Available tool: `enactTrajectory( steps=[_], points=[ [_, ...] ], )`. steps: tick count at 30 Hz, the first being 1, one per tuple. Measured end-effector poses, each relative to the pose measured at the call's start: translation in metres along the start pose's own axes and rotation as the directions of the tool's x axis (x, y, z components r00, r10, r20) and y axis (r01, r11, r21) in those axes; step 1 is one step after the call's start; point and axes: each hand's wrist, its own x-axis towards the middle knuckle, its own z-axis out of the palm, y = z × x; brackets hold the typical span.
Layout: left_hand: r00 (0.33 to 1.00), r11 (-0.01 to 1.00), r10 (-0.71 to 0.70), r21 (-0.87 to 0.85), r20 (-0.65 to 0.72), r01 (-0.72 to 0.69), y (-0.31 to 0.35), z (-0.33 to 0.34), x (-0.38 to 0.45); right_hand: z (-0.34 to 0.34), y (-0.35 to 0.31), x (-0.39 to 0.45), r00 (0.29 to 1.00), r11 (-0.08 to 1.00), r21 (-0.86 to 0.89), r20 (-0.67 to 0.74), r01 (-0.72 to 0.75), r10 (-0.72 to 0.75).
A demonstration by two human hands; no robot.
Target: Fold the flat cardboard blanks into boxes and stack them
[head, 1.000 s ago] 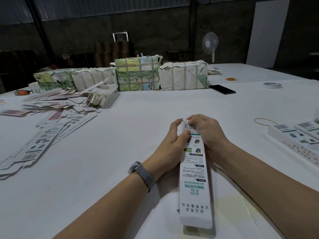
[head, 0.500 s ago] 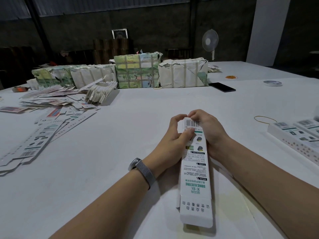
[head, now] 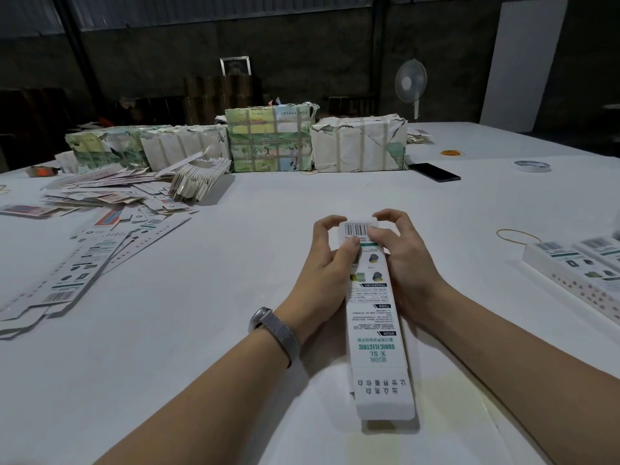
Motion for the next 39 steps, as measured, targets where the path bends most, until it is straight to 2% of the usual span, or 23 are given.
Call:
enactTrajectory(
  steps=[21, 26, 39],
  points=[
    [0.999, 0.999, -0.049, 0.02, 0.009, 0.049, 0.003, 0.002, -0.004, -0.01, -0.006, 0.006, 0.998, 0.999, -0.025, 0.032, -0.046, 0.047],
    [0.999, 0.999, -0.041, -0.001, -0.009, 0.041, 0.001, 0.002, -0.002, -0.009, -0.006, 0.004, 0.999, 0.998, -0.063, 0.023, -0.031, 0.033],
    [0.999, 0.999, -0.035, 0.025, -0.032, 0.036, -0.001, 0.002, 0.0, -0.006, 0.001, 0.004, 0.999, 1.0, -0.014, 0.034, -0.003, 0.003]
  ],
)
